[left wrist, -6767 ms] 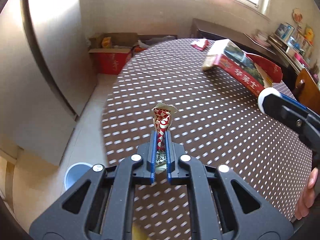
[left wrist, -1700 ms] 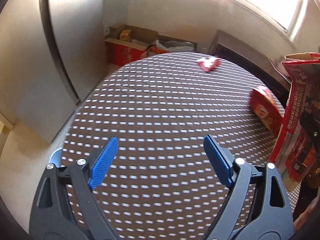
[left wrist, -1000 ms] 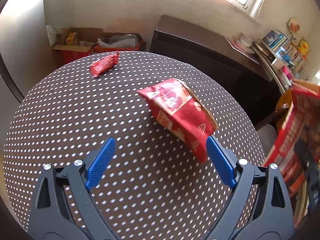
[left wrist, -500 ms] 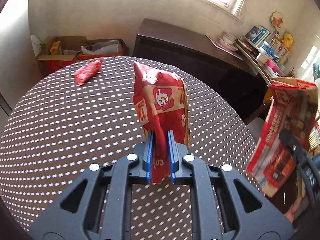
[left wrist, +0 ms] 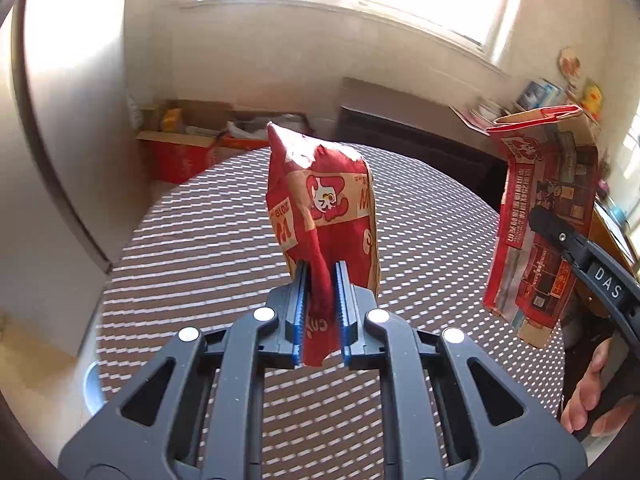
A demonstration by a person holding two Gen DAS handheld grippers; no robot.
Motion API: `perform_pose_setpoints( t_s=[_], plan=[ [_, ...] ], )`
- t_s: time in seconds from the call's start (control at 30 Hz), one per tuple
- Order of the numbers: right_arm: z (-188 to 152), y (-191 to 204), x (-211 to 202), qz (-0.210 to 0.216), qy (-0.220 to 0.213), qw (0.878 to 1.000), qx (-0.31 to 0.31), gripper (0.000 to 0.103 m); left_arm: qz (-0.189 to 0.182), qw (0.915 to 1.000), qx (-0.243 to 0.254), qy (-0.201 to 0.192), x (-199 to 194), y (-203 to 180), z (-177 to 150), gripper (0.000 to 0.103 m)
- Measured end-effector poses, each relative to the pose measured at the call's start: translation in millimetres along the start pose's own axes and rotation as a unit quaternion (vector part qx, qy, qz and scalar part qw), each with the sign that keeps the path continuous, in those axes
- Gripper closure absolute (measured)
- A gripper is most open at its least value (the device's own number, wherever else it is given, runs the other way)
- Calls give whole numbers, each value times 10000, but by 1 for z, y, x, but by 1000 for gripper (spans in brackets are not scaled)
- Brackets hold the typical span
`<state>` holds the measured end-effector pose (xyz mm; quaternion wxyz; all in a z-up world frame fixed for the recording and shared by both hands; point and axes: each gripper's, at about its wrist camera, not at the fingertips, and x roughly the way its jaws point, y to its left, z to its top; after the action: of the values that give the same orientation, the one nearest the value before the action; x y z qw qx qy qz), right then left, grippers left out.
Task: Collect trash
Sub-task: 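Carry the box and snack bag over the blue bin and open both tools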
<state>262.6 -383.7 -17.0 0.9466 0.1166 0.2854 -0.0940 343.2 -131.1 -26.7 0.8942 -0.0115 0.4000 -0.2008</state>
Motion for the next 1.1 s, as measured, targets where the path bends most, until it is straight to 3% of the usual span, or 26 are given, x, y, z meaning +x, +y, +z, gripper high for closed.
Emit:
perform_pose_setpoints(
  t_s=[0.3,0.63,0.9,1.1],
  plan=[
    [-14,111,-3,783,87,9951,-592,91,690,9959,-466,-351,-62,85,-25,89],
    [-49,235,-19,1847,298,9768,-1039,91,1516,9794,-1207,-575,-125,183,-71,89],
    [-85,320,-19,2436,650,9569,-1441,91,1998,9626,-1798,-325,-142,246,-118,89],
    [-116,365,-11,2581,979,9470,-1643,91,2215,9507,-2170,-15,-139,276,-144,89]
  ],
)
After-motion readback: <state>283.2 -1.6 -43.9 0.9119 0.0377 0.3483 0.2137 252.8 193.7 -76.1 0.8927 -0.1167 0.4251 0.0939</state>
